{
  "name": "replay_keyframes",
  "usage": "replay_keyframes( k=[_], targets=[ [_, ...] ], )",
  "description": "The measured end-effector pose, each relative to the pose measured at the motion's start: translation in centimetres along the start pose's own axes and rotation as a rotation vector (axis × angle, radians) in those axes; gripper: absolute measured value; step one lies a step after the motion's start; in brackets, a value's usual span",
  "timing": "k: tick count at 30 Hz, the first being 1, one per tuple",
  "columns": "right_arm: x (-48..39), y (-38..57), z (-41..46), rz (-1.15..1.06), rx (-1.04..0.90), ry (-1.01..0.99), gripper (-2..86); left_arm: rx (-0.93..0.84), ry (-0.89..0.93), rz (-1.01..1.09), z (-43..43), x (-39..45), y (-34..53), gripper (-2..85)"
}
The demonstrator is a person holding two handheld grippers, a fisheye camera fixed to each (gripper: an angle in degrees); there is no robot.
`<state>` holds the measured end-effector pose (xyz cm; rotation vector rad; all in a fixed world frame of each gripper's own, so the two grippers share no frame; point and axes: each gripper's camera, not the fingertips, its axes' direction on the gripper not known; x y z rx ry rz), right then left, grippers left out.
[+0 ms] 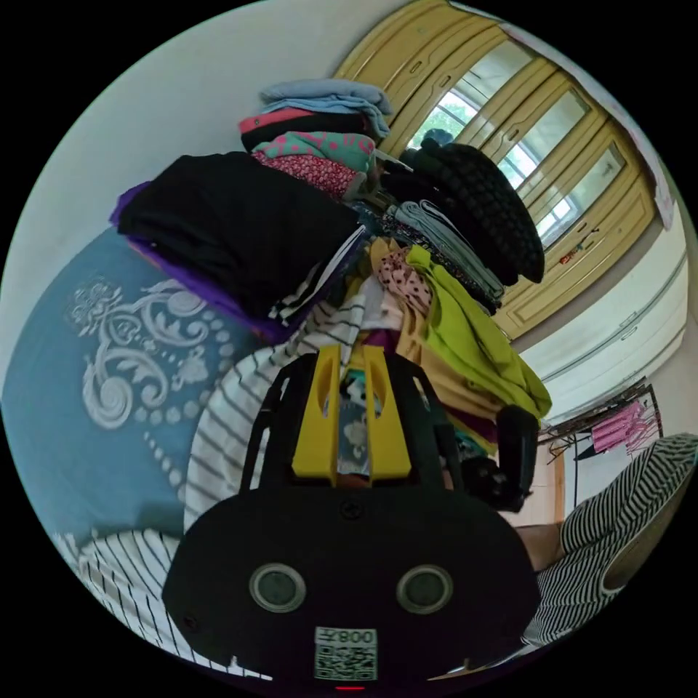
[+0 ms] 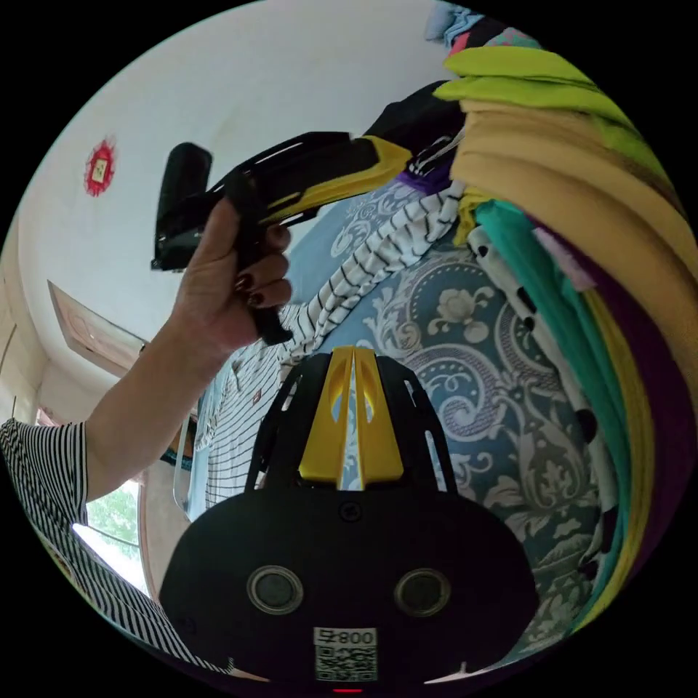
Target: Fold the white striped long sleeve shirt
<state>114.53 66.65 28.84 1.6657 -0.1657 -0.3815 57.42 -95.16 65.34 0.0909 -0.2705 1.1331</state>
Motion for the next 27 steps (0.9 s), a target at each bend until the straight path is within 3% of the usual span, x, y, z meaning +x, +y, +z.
replay_keyframes(
  k=[6, 16, 27],
  targets=[
    [4.4, 2.3, -5.3, 0.045, 0.088, -0.054, 0.2, -0.06, 0.025, 0.026, 9.3, 1.3, -5.0, 3.2],
    [6.6, 5.7, -13.7, 0.015, 0.282, -0.051, 3.8, 0.152, 0.065, -0.114, 11.9, 3.0, -2.5, 0.8],
    [9.1, 6.5, -17.2, 0.057, 0.326, -0.167, 7.6, 0.064, -0.061, -0.007, 19.1, 7.8, -1.6, 0.7]
  ],
)
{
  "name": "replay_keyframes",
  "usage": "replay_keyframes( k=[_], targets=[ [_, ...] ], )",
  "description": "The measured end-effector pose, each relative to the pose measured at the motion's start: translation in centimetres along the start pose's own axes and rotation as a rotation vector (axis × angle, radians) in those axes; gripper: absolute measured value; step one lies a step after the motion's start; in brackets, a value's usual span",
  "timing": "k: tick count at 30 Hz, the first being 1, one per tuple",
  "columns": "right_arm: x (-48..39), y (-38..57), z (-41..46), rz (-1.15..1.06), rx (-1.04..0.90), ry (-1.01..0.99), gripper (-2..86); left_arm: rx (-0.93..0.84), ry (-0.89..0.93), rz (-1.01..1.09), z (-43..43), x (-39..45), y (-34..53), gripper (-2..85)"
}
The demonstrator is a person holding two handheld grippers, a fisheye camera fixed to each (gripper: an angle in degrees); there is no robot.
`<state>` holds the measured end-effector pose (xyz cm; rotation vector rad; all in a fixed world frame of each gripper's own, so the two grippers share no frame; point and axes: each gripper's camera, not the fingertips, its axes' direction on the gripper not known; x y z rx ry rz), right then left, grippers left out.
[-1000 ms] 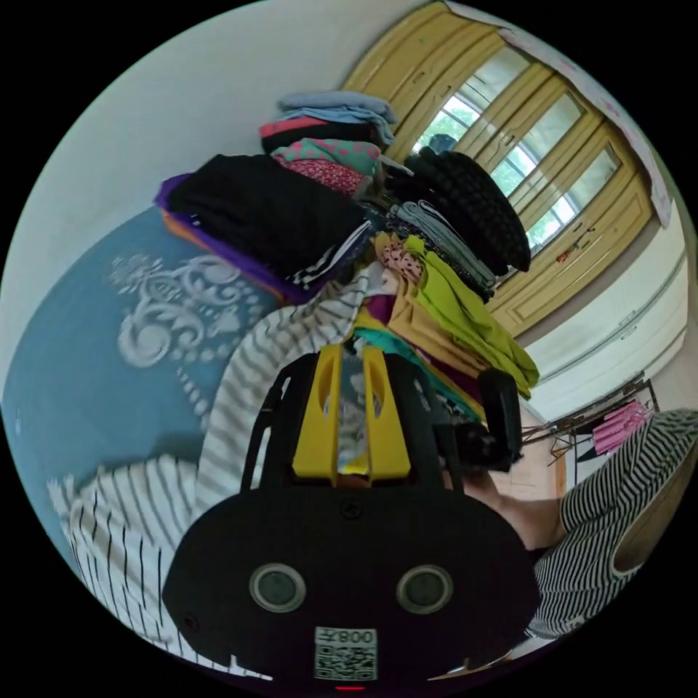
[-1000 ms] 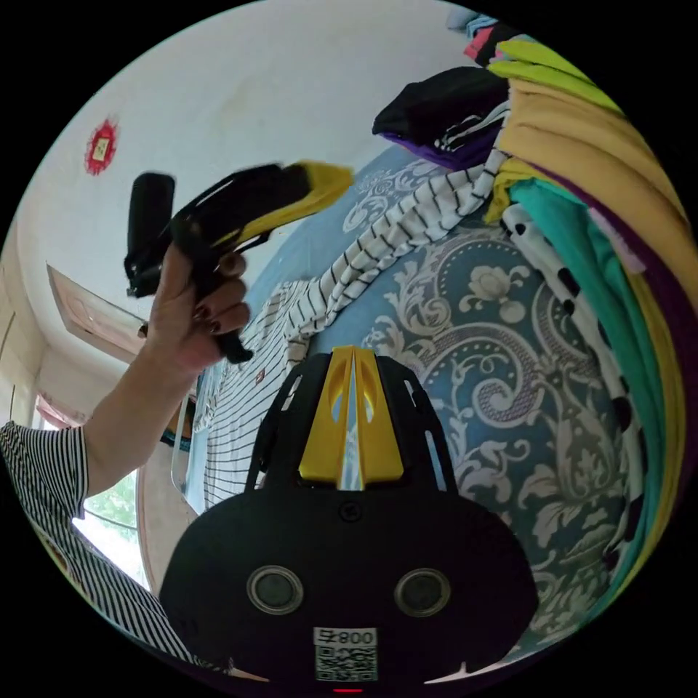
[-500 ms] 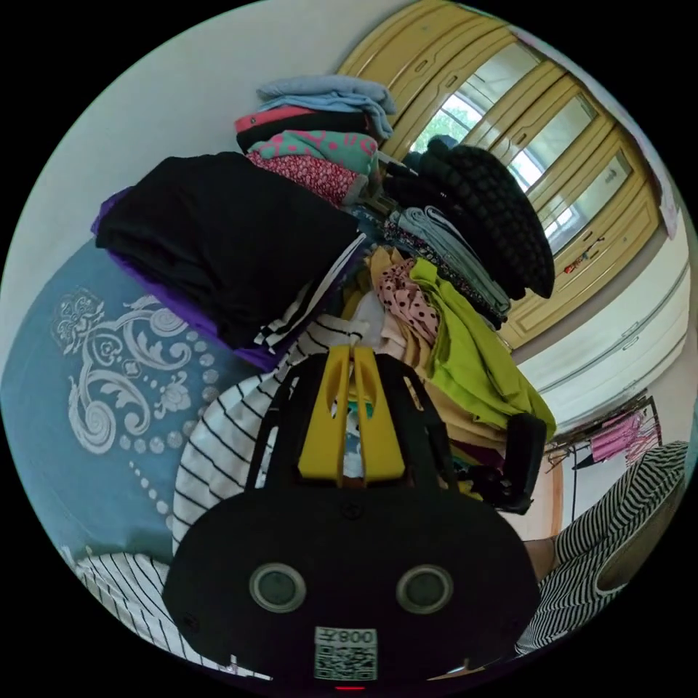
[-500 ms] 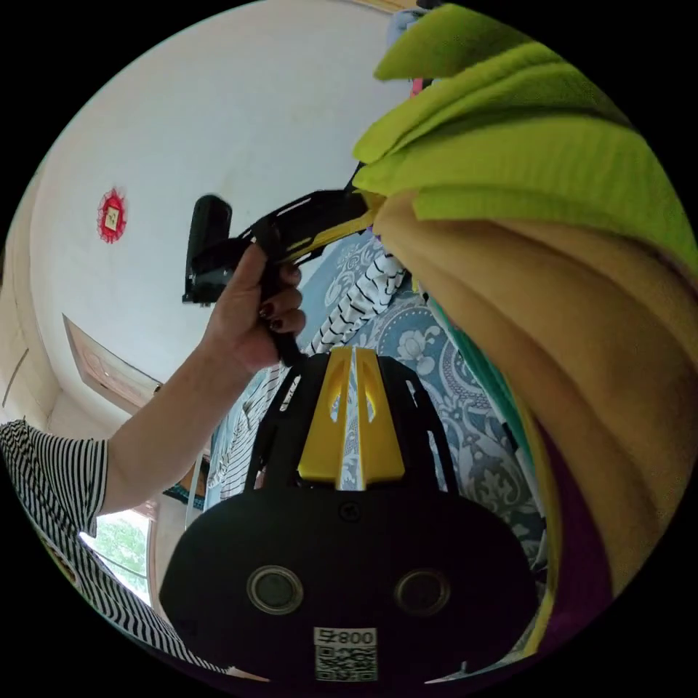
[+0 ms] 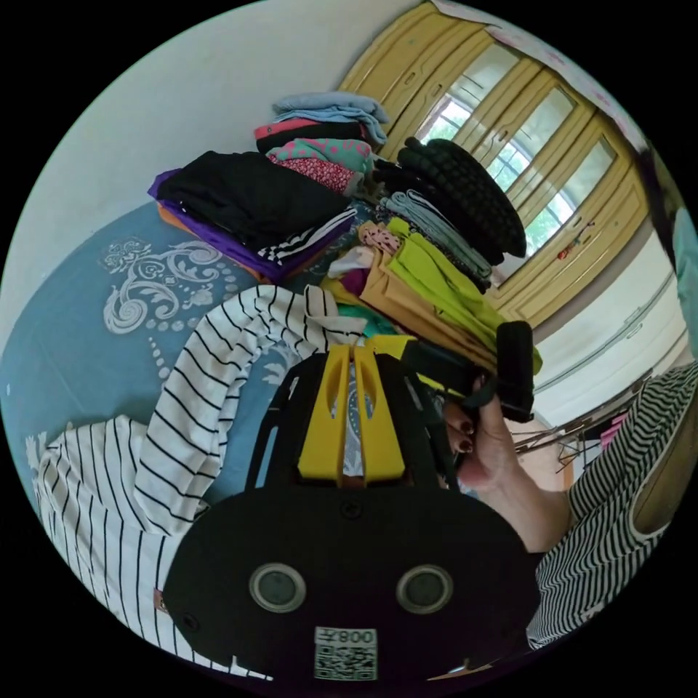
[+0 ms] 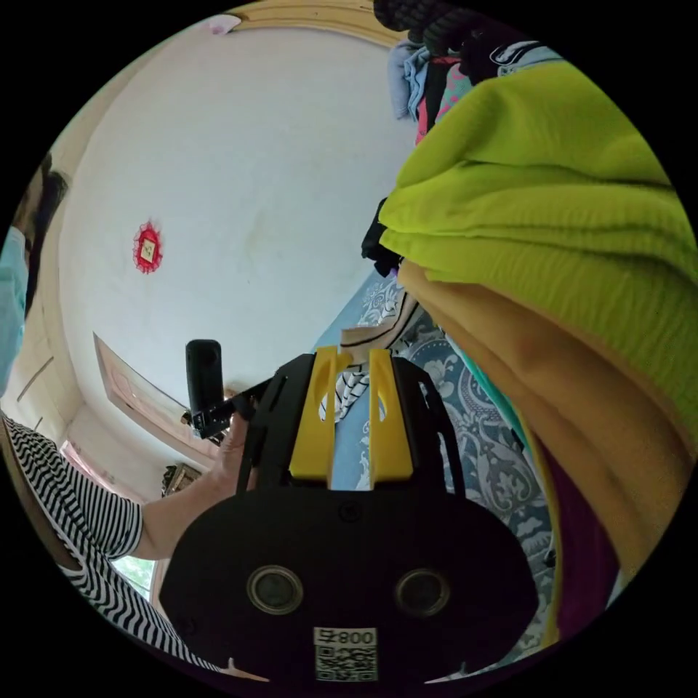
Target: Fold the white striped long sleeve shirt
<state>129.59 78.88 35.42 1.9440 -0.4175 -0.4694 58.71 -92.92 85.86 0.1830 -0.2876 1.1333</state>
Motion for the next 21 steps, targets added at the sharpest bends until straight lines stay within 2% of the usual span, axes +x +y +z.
replay_keyframes(
  k=[7, 11, 15, 17, 21],
  targets=[
    [1.2, -1.6, 1.0, 0.027, -0.092, 0.024, 5.5, -0.091, -0.095, 0.131, 4.1, 3.0, -1.5, 1.2],
    [1.0, -2.7, 0.8, 0.019, -0.087, 0.078, 2.8, -0.094, -0.083, 0.107, 4.5, 2.8, -2.1, 2.2],
    [0.4, -4.1, 0.6, -0.014, -0.063, 0.066, 1.9, 0.034, 0.046, -0.046, 2.8, -0.1, -3.4, 3.8],
    [-0.2, -4.6, 0.8, -0.037, -0.052, 0.049, 1.7, 0.065, 0.113, -0.054, 2.6, -0.8, -4.7, 4.9],
    [-1.7, -6.1, 2.1, -0.083, -0.072, 0.055, 1.5, -0.075, 0.107, -0.015, 4.9, -1.0, -8.8, 7.4]
  ],
)
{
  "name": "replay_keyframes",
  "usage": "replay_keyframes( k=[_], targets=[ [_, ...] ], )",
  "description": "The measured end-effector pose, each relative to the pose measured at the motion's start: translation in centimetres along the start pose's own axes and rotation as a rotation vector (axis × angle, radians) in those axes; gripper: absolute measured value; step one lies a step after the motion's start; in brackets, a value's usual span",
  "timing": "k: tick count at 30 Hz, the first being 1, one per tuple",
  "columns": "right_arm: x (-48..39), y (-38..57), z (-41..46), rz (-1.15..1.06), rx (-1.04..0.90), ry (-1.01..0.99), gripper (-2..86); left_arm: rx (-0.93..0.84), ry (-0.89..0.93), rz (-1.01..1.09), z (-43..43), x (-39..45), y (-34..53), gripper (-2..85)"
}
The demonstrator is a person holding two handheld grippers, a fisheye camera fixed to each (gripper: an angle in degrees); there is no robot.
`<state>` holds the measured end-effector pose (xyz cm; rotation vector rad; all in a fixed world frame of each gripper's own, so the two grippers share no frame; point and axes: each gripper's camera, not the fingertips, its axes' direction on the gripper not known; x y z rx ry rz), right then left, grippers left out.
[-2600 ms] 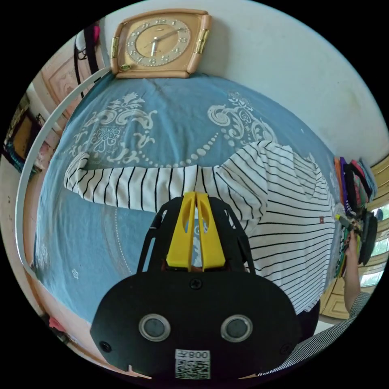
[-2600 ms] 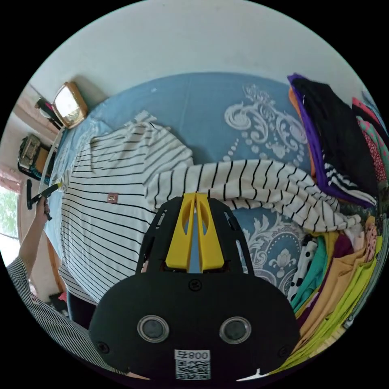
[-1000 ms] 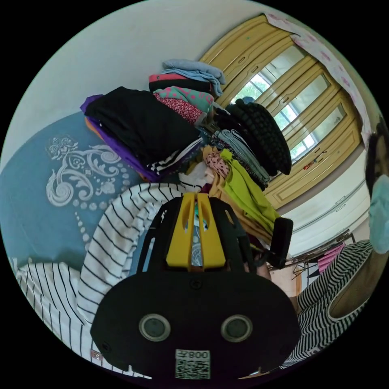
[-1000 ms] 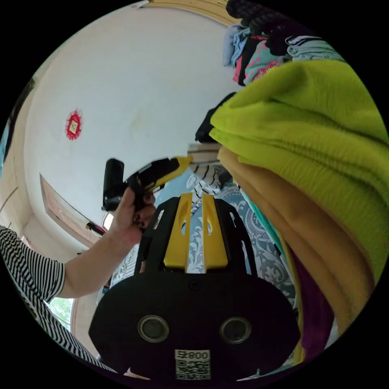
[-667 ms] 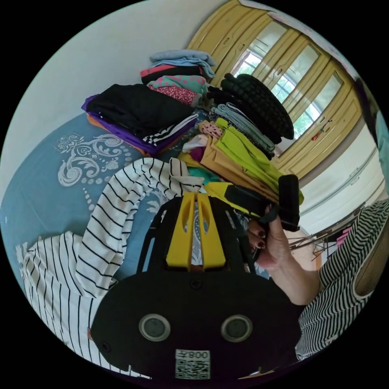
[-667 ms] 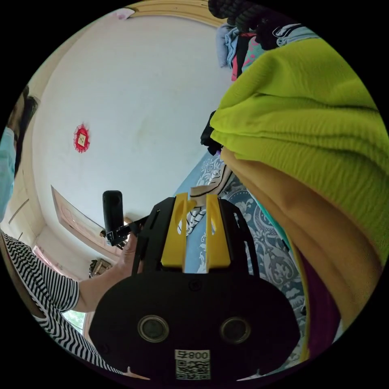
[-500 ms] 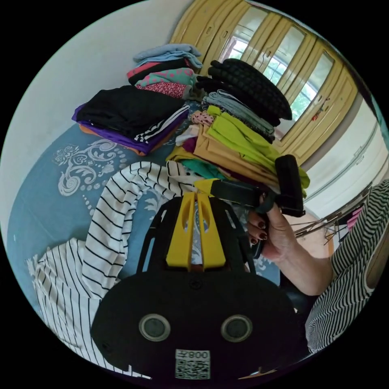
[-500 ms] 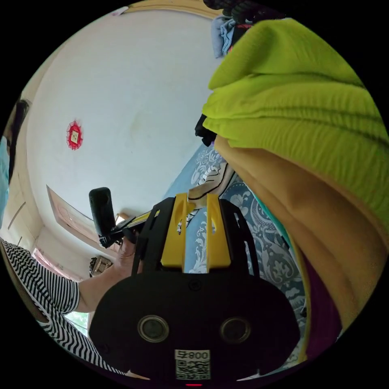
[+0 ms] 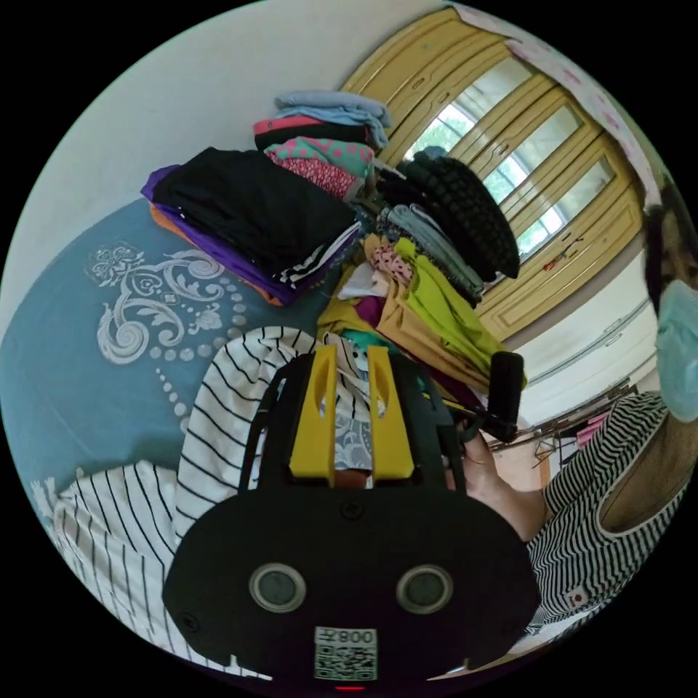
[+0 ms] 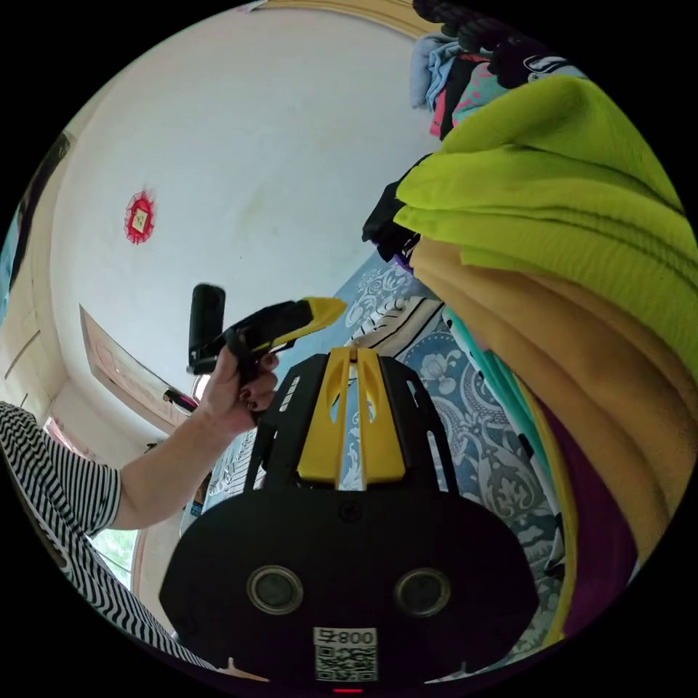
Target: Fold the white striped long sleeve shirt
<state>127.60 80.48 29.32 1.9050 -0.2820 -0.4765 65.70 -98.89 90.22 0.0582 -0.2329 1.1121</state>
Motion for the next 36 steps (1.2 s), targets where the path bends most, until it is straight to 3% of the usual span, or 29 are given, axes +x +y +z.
replay_keyframes(
  k=[7, 11, 23, 36],
  targets=[
    [-0.3, -3.4, 1.2, 0.018, -0.004, -0.022, 1.4, -0.247, -0.148, 0.107, 3.6, 1.5, -4.3, 7.9],
    [-0.7, -5.4, 2.0, 0.018, -0.011, -0.02, 1.3, -0.299, -0.189, 0.1, 3.7, 1.5, -4.5, 6.4],
    [-4.0, -12.3, 4.9, 0.027, 0.011, -0.05, 1.3, -0.052, -0.097, 0.012, -9.2, 1.7, -2.2, 1.9],
    [-15.2, -21.2, 7.8, -0.109, 0.05, -0.151, 1.4, 0.132, -0.004, -0.099, -30.0, 2.1, 4.1, 1.5]
  ],
)
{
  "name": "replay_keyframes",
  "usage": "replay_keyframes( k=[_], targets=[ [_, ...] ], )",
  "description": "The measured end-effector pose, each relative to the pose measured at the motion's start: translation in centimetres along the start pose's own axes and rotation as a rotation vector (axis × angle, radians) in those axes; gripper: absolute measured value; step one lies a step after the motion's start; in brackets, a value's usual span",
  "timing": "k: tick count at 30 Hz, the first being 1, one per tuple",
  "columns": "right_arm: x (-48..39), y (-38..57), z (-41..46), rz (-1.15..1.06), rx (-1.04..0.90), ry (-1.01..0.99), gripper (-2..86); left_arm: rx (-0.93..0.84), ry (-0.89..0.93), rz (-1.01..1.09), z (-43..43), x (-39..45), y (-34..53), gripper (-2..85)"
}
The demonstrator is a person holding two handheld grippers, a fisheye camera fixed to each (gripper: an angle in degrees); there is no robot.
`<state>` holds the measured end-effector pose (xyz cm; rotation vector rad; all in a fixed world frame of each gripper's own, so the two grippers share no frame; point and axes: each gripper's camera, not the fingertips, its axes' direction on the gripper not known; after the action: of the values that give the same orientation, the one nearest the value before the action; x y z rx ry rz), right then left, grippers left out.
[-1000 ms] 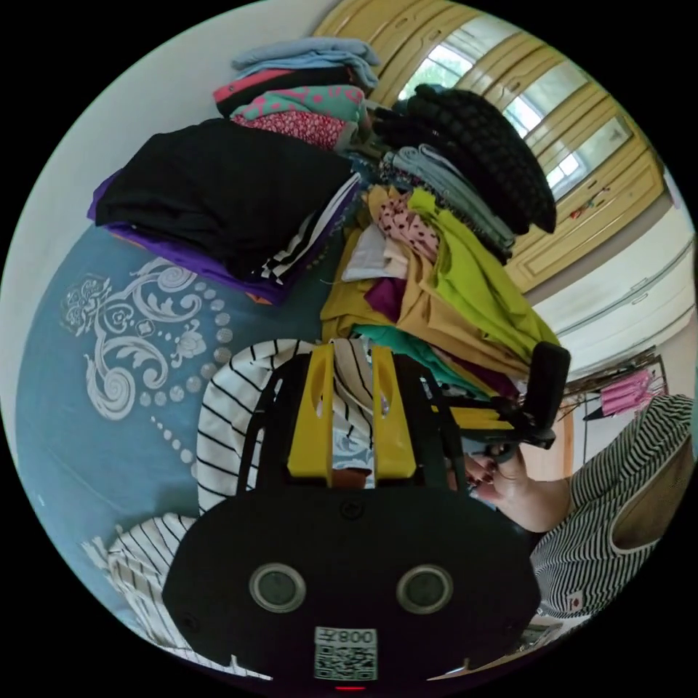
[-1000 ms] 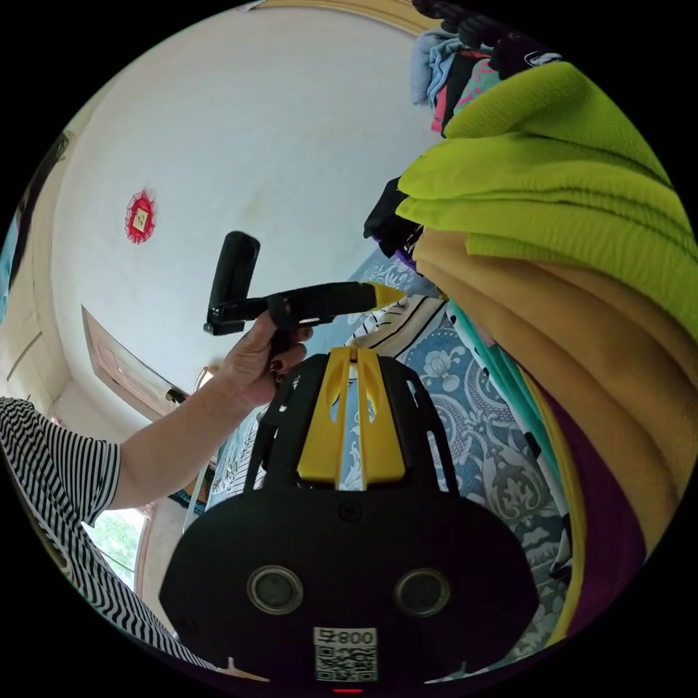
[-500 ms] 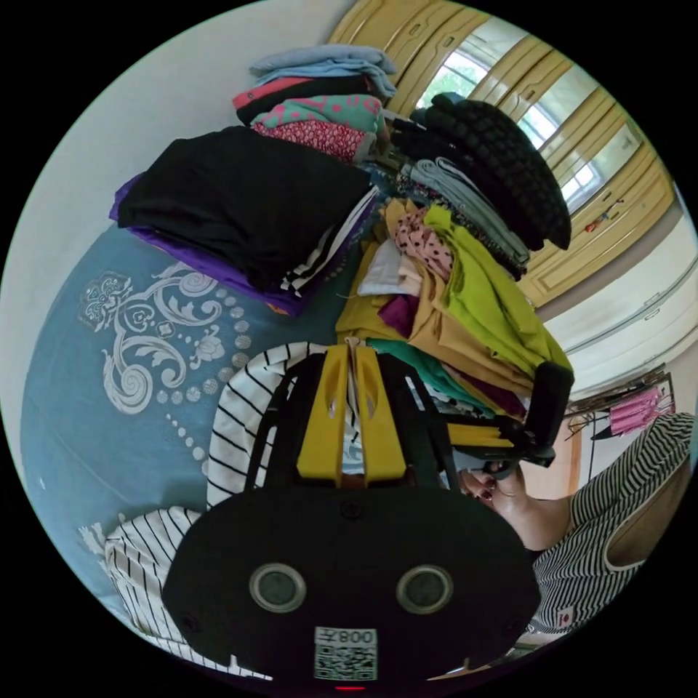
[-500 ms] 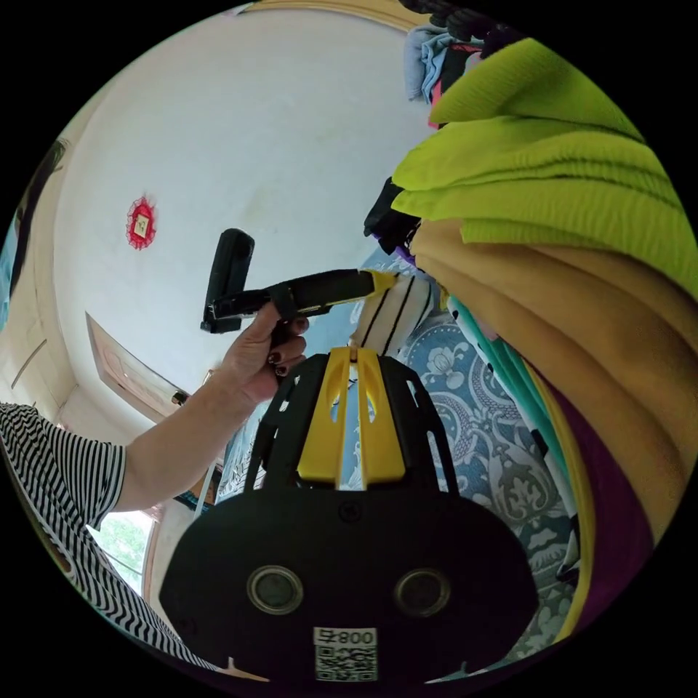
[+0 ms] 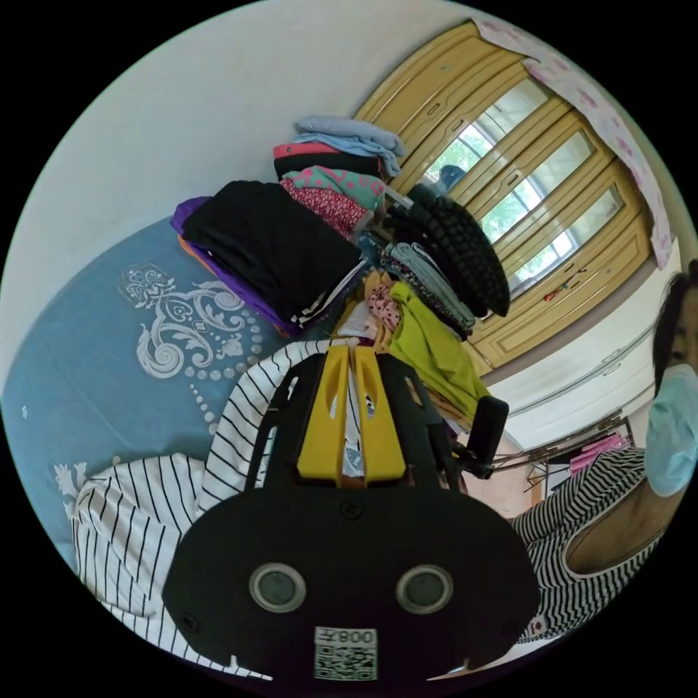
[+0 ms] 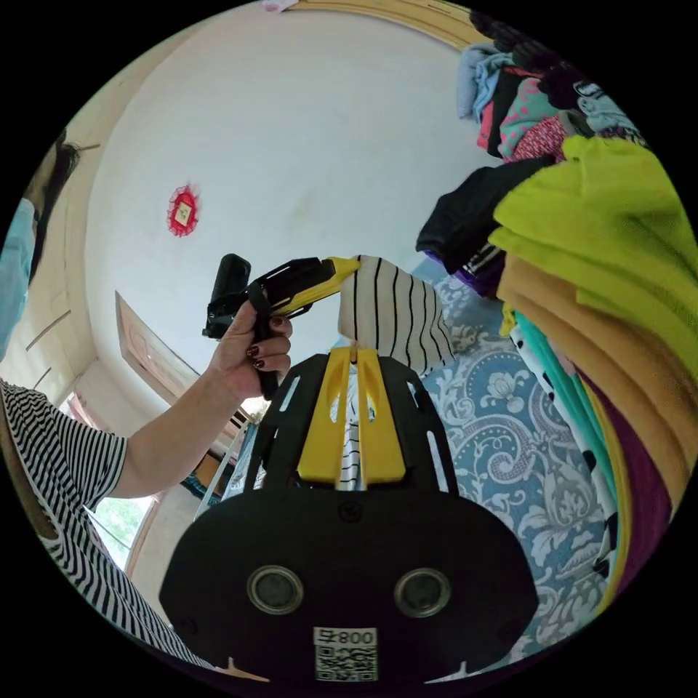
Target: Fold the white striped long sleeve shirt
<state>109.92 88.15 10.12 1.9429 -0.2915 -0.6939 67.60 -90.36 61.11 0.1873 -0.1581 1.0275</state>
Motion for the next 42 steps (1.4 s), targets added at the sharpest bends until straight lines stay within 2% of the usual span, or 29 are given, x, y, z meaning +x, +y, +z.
replay_keyframes(
  k=[5, 11, 14, 22, 28, 34, 42],
  targets=[
    [-6.1, -4.9, 0.2, -0.078, 0.055, -0.085, 1.4, 0.097, 0.047, -0.001, -10.2, 0.7, 1.6, 1.4],
    [-16.3, -10.6, 4.5, -0.166, 0.034, -0.245, 1.3, 0.22, 0.08, -0.028, -23.6, 0.5, 5.2, 1.5],
    [-22.5, -12.3, 8.8, -0.225, -0.017, -0.293, 1.2, 0.275, 0.078, -0.039, -30.7, 0.0, 7.8, 1.5],
    [-36.0, -12.2, 23.9, -0.304, -0.219, -0.394, 1.1, 0.343, -0.094, -0.174, -49.3, -3.7, 20.0, 1.4],
    [-41.7, -8.8, 35.5, -0.311, -0.442, -0.417, 1.1, 0.351, -0.17, -0.397, -57.3, -8.9, 31.7, 1.5],
    [-46.4, -3.7, 46.0, -0.346, -0.671, -0.389, 1.1, 0.329, -0.185, -0.632, -61.5, -14.4, 42.3, 1.5],
    [-49.5, -0.5, 55.1, -0.311, -0.813, -0.392, 1.0, 0.313, -0.182, -0.744, -66.0, -18.7, 49.8, 1.6]
  ],
)
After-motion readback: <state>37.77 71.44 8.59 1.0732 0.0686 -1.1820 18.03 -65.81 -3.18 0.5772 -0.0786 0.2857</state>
